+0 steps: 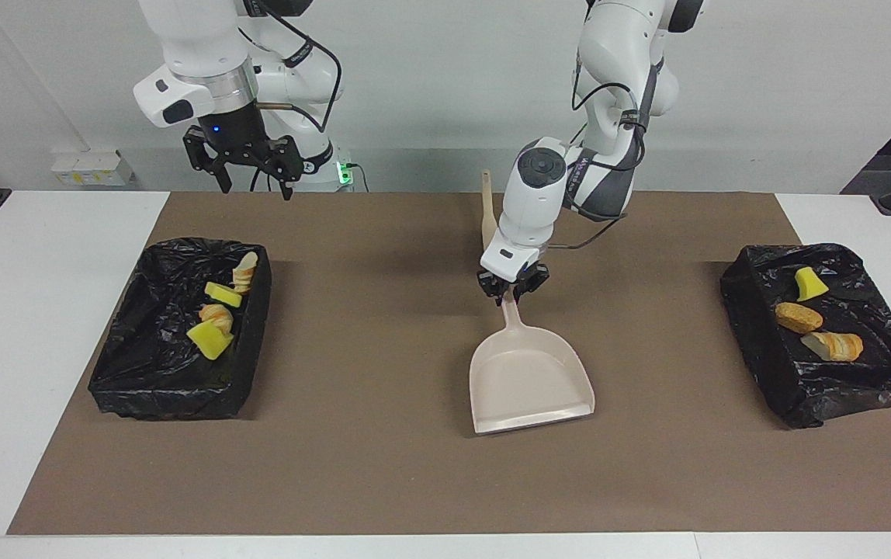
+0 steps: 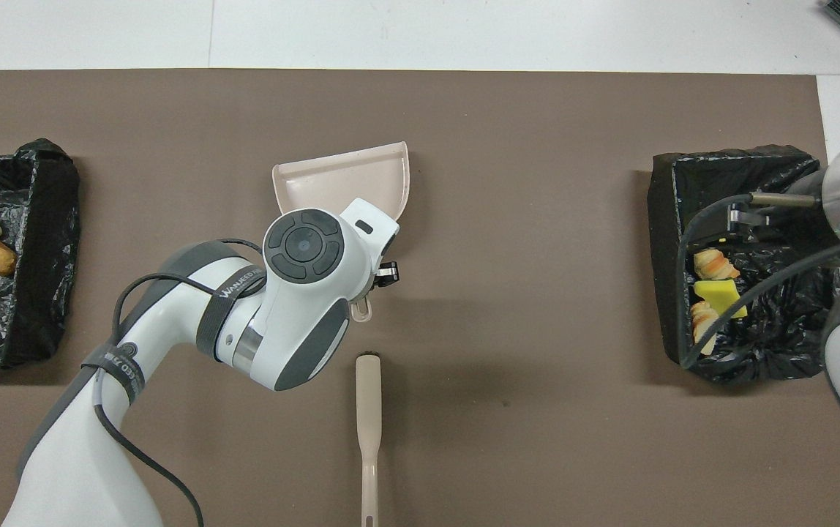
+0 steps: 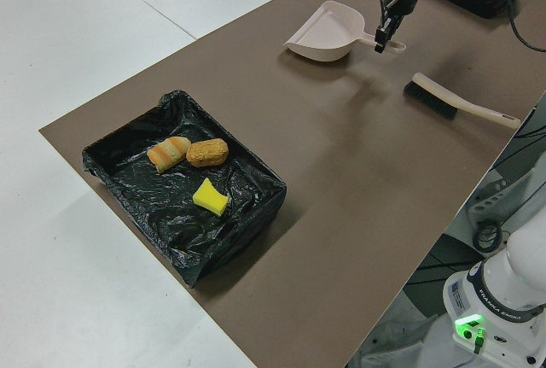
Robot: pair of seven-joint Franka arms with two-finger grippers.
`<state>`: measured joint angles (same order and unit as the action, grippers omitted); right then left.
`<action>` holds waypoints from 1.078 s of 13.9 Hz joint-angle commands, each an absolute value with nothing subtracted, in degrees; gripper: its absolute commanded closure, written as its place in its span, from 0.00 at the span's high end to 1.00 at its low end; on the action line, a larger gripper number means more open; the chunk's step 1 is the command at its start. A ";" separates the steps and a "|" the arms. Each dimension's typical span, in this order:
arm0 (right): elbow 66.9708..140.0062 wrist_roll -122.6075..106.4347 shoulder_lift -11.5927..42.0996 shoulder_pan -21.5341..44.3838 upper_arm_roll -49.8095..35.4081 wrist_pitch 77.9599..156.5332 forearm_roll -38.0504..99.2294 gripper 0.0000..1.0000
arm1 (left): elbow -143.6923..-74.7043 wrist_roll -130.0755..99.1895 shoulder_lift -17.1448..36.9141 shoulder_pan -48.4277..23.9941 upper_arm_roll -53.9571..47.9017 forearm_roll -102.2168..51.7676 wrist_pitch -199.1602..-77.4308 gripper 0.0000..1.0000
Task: Sweep and dump trash in bin
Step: 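Bring the empty dustpan back to the table center with the left gripper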
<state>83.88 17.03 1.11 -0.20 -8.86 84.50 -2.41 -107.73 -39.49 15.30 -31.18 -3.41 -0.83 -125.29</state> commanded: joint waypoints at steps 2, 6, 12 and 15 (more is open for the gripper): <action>82.79 15.21 1.58 -0.18 -7.39 83.50 -0.70 1.00 | -109.34 -35.71 14.33 -32.52 -2.29 -1.76 -126.56 0.00; 83.76 13.18 1.14 0.00 -7.21 83.50 -0.79 1.00 | -110.30 -24.43 14.50 -32.34 -2.20 -1.84 -127.17 0.00; 83.58 11.88 1.58 -0.09 -7.21 84.20 -0.27 1.00 | -106.19 -25.40 13.80 -26.83 -1.49 -1.32 -124.10 1.00; 83.76 9.15 1.32 -0.44 -7.12 84.11 1.14 1.00 | -102.14 -18.84 13.54 -20.24 -1.49 -0.62 -122.53 1.00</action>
